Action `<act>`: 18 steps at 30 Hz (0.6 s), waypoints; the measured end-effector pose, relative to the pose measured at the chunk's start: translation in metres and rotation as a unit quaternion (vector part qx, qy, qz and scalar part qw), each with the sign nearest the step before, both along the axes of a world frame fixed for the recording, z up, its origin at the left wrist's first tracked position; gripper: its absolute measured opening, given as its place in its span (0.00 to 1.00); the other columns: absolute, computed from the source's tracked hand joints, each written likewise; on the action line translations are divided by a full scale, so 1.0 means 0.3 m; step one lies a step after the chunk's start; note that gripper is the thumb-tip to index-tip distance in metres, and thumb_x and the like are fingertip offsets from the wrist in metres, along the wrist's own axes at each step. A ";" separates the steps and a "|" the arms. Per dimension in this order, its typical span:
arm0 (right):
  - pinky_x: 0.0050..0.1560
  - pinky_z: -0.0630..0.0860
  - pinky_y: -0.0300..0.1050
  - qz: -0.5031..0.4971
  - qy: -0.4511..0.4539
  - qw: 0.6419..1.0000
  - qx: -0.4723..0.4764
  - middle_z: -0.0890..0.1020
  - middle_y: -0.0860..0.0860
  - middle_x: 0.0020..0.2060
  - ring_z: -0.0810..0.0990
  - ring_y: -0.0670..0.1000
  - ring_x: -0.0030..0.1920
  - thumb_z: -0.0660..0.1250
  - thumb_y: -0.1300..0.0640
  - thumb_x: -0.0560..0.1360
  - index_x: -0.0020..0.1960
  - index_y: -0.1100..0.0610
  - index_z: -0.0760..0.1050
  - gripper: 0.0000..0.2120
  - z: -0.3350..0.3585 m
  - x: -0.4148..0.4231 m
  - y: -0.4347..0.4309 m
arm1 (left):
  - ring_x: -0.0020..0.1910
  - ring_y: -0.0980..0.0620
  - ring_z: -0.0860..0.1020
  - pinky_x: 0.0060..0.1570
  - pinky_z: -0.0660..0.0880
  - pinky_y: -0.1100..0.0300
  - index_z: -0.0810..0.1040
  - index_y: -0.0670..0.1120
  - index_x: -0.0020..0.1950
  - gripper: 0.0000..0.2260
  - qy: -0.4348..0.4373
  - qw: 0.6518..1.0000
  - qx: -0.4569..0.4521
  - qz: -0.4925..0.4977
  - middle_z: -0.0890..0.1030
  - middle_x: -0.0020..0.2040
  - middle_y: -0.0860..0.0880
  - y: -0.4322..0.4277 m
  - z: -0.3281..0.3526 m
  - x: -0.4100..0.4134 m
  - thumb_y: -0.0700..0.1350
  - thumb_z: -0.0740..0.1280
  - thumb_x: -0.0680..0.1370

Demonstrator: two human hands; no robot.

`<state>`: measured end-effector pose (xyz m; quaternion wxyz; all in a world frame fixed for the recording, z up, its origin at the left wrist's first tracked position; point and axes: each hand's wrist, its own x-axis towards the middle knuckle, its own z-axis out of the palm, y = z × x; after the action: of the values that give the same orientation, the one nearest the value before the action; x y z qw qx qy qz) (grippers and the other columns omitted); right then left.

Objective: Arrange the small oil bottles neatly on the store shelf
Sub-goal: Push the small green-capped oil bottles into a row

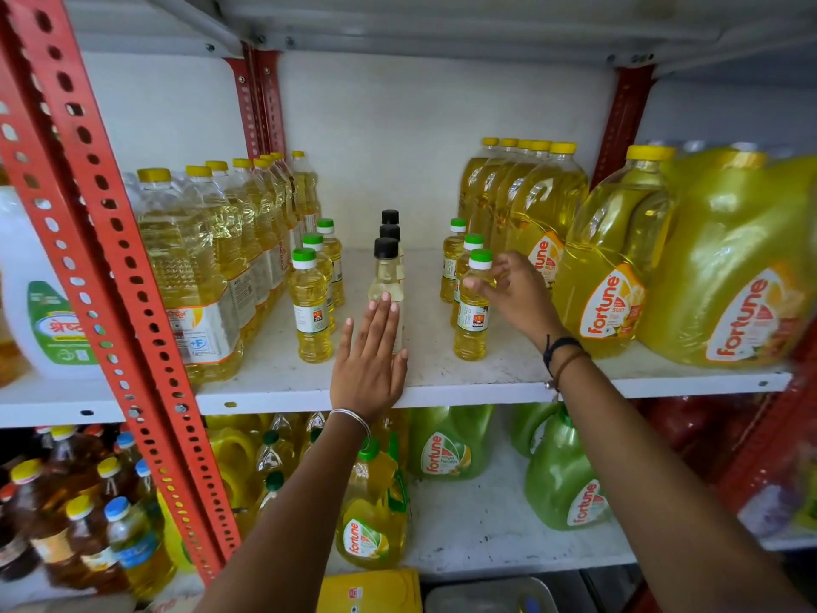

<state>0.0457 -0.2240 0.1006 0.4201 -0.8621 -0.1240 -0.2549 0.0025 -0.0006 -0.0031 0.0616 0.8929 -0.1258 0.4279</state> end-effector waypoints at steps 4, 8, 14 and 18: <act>0.41 0.70 0.33 0.039 0.048 0.995 0.074 0.77 0.48 0.53 0.77 0.48 0.51 0.75 0.48 0.67 0.62 0.53 0.69 0.27 -0.087 -0.022 0.021 | 0.77 0.50 0.48 0.74 0.40 0.51 0.51 0.42 0.77 0.28 -0.001 1.000 -0.001 -0.003 0.52 0.78 0.45 -0.001 0.002 -0.003 0.52 0.50 0.80; 0.46 0.73 0.37 0.057 0.057 0.988 0.132 0.81 0.49 0.49 0.80 0.49 0.49 0.76 0.55 0.67 0.55 0.53 0.72 0.21 -0.114 -0.023 0.031 | 0.77 0.50 0.47 0.74 0.41 0.51 0.50 0.42 0.77 0.28 0.002 1.000 -0.002 -0.003 0.52 0.78 0.46 -0.002 0.001 -0.001 0.52 0.50 0.80; 0.40 0.75 0.33 0.061 0.073 0.986 0.133 0.82 0.50 0.45 0.81 0.40 0.42 0.78 0.56 0.64 0.48 0.50 0.74 0.17 -0.100 -0.034 0.002 | 0.77 0.50 0.48 0.74 0.41 0.51 0.51 0.42 0.77 0.28 0.011 1.000 0.000 0.000 0.52 0.78 0.45 -0.001 0.001 -0.003 0.52 0.50 0.80; 0.40 0.75 0.31 0.058 0.076 0.988 0.123 0.83 0.50 0.45 0.81 0.39 0.42 0.78 0.56 0.64 0.50 0.52 0.75 0.18 -0.101 -0.065 -0.020 | 0.77 0.50 0.48 0.74 0.40 0.51 0.52 0.42 0.77 0.27 0.023 1.000 -0.001 0.003 0.52 0.78 0.46 -0.004 0.004 -0.006 0.52 0.49 0.80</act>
<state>0.0262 -0.2299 0.0703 0.5454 -0.8120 -0.1095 -0.1768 0.0007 -0.0017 -0.0017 0.0642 0.9026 -0.1212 0.4080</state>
